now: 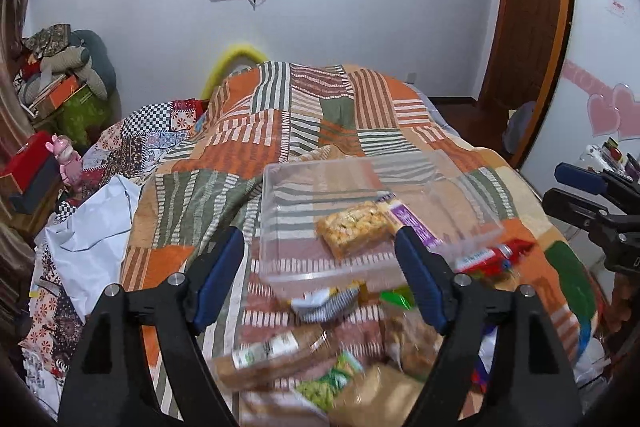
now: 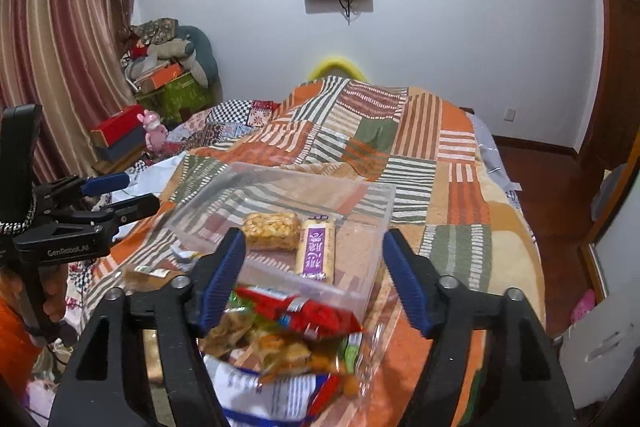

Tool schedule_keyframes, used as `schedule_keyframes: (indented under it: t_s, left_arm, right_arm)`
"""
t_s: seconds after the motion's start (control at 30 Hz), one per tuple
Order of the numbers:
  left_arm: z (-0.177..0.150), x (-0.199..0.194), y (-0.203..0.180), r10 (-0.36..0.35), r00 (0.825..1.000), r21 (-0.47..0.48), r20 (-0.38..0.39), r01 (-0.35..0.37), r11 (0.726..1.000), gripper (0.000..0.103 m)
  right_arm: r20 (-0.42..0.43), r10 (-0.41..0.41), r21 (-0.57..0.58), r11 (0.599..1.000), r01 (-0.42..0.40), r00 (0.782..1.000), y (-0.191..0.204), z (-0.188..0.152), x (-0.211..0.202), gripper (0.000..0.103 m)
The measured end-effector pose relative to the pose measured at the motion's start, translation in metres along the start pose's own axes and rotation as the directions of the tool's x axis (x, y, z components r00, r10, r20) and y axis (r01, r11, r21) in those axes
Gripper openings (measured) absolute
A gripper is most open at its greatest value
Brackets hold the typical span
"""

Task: Organize snacks
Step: 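Grasp the square wrapped biscuit with the left tool while the right tool grasps the white-and-blue chip bag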

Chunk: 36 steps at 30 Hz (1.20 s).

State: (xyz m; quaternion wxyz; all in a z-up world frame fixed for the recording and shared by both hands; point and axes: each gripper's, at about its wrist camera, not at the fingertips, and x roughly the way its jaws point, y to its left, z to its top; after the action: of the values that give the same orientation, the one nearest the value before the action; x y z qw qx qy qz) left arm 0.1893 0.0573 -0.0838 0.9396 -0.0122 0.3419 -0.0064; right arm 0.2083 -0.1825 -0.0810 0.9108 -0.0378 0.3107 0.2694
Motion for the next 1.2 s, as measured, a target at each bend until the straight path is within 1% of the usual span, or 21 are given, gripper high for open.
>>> schedule_keyframes:
  t_s: [0.03, 0.1, 0.13, 0.17, 0.23, 0.4, 0.53, 0.73, 0.83, 1.0, 1.13, 1.17, 1.2]
  left_arm:
    - [-0.003, -0.005, -0.001, -0.002, 1.0, 0.002, 0.0, 0.002, 1.0, 0.081]
    - [-0.011, -0.016, -0.005, -0.003, 1.0, 0.006, 0.004, 0.003, 1.0, 0.086]
    - [-0.014, -0.02, -0.006, -0.002, 1.0, 0.007, 0.006, 0.002, 1.0, 0.089]
    - [-0.02, -0.025, -0.007, -0.002, 1.0, 0.008, 0.007, 0.002, 1.0, 0.091]
    - [-0.028, -0.031, -0.009, -0.007, 1.0, 0.012, -0.002, 0.007, 1.0, 0.093]
    - [-0.049, -0.033, -0.015, -0.021, 0.999, 0.016, -0.049, 0.022, 1.0, 0.094]
    - [-0.069, -0.029, -0.02, -0.046, 0.994, 0.006, -0.099, 0.047, 0.999, 0.094]
    - [-0.095, -0.012, -0.028, -0.085, 0.978, -0.019, -0.19, 0.083, 0.996, 0.094]
    - [-0.105, -0.003, -0.03, -0.107, 0.967, -0.04, -0.231, 0.101, 0.994, 0.094]
    - [-0.116, 0.006, -0.032, -0.132, 0.955, -0.061, -0.265, 0.12, 0.991, 0.094]
    - [-0.123, 0.015, -0.036, -0.144, 0.944, -0.063, -0.297, 0.131, 0.989, 0.094]
    - [-0.125, 0.017, -0.037, -0.142, 0.942, -0.067, -0.304, 0.128, 0.99, 0.096]
    - [-0.126, 0.019, -0.038, -0.129, 0.944, -0.064, -0.303, 0.115, 0.991, 0.097]
  right_arm:
    - [0.003, -0.001, -0.002, 1.0, 0.001, 1.0, 0.002, -0.003, -0.004, 0.07]
    - [0.006, 0.0, 0.0, 1.0, 0.0, 1.0, 0.003, -0.007, -0.011, 0.075]
    - [0.008, 0.001, 0.005, 1.0, -0.001, 1.0, 0.004, -0.01, -0.014, 0.08]
    - [0.01, 0.001, 0.009, 1.0, -0.001, 1.0, 0.005, -0.012, -0.017, 0.082]
    - [0.012, -0.002, 0.011, 1.0, 0.002, 1.0, 0.006, -0.017, -0.02, 0.082]
    - [-0.008, -0.008, -0.001, 1.0, 0.008, 1.0, 0.013, -0.028, -0.023, 0.083]
    - [-0.021, -0.019, -0.013, 1.0, 0.019, 1.0, 0.016, -0.042, -0.025, 0.088]
    - [-0.073, -0.027, -0.023, 0.999, 0.025, 0.997, 0.023, -0.064, -0.018, 0.09]
    - [-0.116, -0.012, -0.006, 1.0, 0.012, 0.993, 0.024, -0.076, -0.009, 0.09]
    - [-0.177, 0.004, 0.022, 1.0, 0.0, 0.984, 0.022, -0.093, 0.004, 0.09]
    - [-0.207, 0.01, 0.031, 1.0, -0.004, 0.978, 0.023, -0.099, 0.01, 0.09]
    - [-0.212, 0.012, 0.032, 0.999, -0.005, 0.977, 0.024, -0.099, 0.012, 0.09]
    - [-0.216, 0.013, 0.035, 0.999, -0.006, 0.976, 0.024, -0.1, 0.014, 0.09]
